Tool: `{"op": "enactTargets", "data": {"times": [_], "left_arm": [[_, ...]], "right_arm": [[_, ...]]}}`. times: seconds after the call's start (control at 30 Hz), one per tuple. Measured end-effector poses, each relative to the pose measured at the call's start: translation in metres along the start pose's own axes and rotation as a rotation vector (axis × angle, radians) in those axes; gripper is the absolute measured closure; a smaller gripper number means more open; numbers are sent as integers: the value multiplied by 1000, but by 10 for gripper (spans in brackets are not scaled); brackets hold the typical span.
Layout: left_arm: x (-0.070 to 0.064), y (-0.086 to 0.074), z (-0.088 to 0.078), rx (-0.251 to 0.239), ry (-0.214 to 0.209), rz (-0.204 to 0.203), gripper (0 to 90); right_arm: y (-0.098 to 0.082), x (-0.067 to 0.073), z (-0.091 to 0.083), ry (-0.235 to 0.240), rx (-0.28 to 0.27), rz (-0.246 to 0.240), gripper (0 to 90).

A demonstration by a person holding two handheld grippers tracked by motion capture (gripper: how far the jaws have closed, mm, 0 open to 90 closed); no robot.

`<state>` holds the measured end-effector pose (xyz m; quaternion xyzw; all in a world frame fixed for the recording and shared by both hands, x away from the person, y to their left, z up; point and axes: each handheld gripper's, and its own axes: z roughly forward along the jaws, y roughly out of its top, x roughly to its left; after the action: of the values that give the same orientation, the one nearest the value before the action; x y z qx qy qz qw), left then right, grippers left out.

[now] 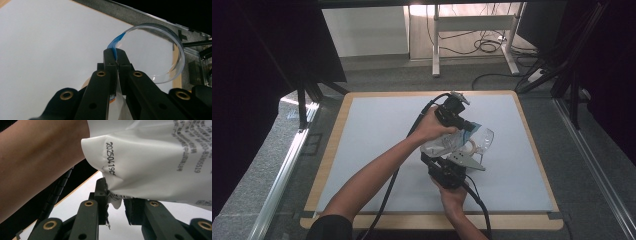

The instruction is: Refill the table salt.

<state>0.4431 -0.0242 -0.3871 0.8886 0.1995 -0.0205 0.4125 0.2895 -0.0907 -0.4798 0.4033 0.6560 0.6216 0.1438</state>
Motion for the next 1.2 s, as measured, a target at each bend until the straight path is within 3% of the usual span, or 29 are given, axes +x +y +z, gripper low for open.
{"op": "enactTargets", "data": {"times": [1.2], "left_arm": [[3,-1,-3,7,4,2,900]], "right_arm": [[1,2,5,4,-9,2,746]]}}
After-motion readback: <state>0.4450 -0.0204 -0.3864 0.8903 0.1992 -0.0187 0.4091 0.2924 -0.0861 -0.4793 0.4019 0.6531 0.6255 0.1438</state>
